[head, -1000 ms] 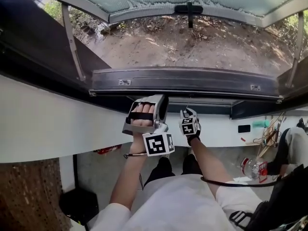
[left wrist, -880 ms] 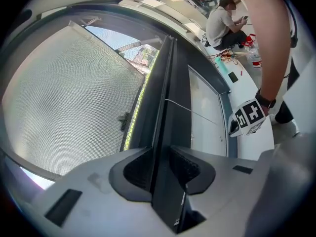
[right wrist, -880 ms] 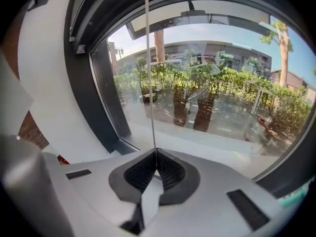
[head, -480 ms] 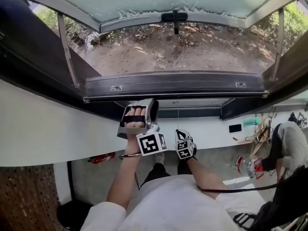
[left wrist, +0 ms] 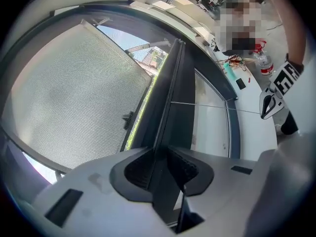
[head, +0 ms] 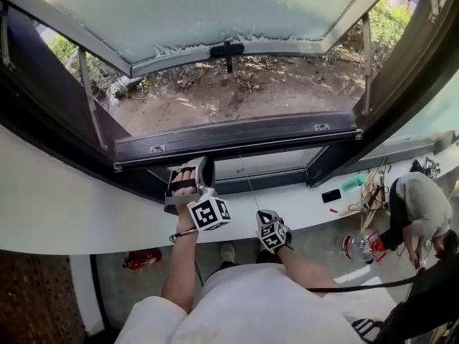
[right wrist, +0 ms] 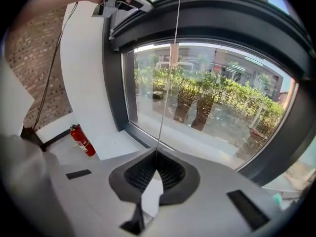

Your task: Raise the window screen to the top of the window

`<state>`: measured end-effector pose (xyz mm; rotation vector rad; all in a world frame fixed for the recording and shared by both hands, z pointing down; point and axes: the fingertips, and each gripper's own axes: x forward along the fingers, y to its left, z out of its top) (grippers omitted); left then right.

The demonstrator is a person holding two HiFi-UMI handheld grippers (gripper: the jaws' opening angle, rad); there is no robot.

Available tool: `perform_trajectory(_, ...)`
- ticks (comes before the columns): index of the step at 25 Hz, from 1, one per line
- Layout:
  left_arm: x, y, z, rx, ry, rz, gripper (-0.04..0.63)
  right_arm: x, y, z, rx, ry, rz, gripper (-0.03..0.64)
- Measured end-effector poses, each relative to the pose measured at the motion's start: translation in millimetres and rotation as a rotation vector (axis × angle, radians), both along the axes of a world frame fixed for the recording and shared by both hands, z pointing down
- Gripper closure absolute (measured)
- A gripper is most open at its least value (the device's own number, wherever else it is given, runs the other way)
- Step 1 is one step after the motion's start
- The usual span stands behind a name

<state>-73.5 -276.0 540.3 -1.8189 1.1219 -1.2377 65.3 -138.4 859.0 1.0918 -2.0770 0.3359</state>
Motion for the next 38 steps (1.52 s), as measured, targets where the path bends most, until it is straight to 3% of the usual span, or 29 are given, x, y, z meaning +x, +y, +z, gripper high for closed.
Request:
perform_trajectory(7, 0.0, 2.2, -4.1, 0.041, 0.04, -0.017, 0.512, 28.9, -0.5, -11.4, 0.015, -0.001, 0.04, 0.615)
perform_trajectory(13, -9.7, 9.3, -25.2, 0.101, 0.183, -0.07, 0.512, 24.5, 0.2, -13.6, 0.022, -0.014, 0.023, 0.615)
perform_trajectory(16, -14.9, 16.6, -30.9, 0.091, 0.327, -0.095, 0.512, 20.7, 0.6, -13.9, 0.023, -0.024, 0.019, 0.615)
perform_trajectory(23, -30.1, 31.6, -30.4, -0.023, 0.804, -0.183, 0.514, 11.9, -2.8, -12.6, 0.025, -0.067, 0.022, 0.615)
perform_trajectory(25, -33.7, 35.8, -31.0, -0.048, 0.9, -0.196, 0.529, 9.2, -4.9, -13.3, 0.03, -0.091, 0.028, 0.615)
perform_trajectory(30, -35.6, 46.9, -18.1, -0.078, 0.945, -0.203, 0.585, -0.6, -9.4, -19.2, 0.052, -0.118, 0.02, 0.614)
perform_trajectory(38, -27.3, 57.0, -11.2, -0.102, 0.954, -0.186, 0.589, -15.9, -22.9, -35.2, 0.109, -0.168, 0.023, 0.615)
